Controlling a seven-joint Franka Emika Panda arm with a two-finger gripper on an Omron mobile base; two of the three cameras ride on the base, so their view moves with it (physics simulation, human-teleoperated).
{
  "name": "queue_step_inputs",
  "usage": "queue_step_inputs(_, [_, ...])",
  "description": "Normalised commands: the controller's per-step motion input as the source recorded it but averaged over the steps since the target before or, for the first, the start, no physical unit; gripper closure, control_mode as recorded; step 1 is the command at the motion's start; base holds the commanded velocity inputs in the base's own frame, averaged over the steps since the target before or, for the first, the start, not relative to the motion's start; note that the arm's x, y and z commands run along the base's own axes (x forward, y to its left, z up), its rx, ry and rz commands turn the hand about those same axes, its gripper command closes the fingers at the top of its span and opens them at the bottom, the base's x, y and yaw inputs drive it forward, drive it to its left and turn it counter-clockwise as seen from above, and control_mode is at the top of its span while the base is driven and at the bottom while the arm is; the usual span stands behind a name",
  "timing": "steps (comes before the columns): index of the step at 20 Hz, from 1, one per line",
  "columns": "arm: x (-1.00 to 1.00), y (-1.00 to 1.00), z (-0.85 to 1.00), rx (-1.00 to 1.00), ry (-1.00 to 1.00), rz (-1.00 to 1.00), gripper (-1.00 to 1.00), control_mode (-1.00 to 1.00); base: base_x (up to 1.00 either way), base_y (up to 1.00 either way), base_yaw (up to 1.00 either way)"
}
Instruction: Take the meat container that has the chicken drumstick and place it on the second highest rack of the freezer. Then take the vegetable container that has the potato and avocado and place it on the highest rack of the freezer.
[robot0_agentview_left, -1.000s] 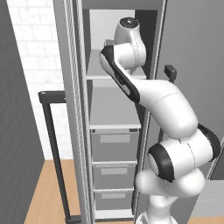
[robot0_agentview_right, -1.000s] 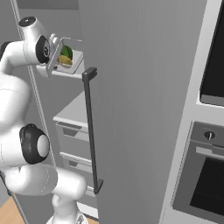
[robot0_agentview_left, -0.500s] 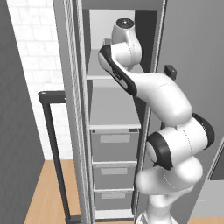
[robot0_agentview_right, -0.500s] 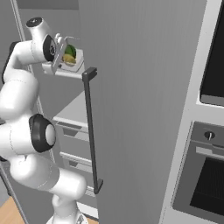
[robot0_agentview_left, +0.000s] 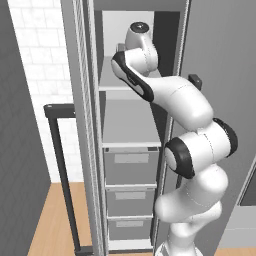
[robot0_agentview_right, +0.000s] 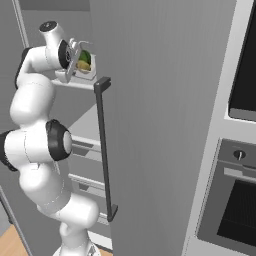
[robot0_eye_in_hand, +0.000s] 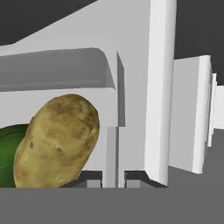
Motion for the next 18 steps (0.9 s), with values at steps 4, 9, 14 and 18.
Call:
queue_step_inputs(4, [0.56, 0.00, 0.00, 0.00, 0.00, 0.00, -1.00, -1.00, 0.00, 0.00, 0.00])
queue_step_inputs(9, [-0.35, 0.00, 0.01, 0.02, -0.08, 0.00, -1.00, -1.00, 0.00, 0.00, 0.00])
queue_step_inputs(14, [-0.68, 0.00, 0.16, 0.01, -0.12, 0.00, -1.00, -1.00, 0.00, 0.00, 0.00])
queue_step_inputs(18, [-1.00, -0.11, 0.01, 0.13, -0.01, 0.02, -1.00, -1.00, 0.00, 0.00, 0.00])
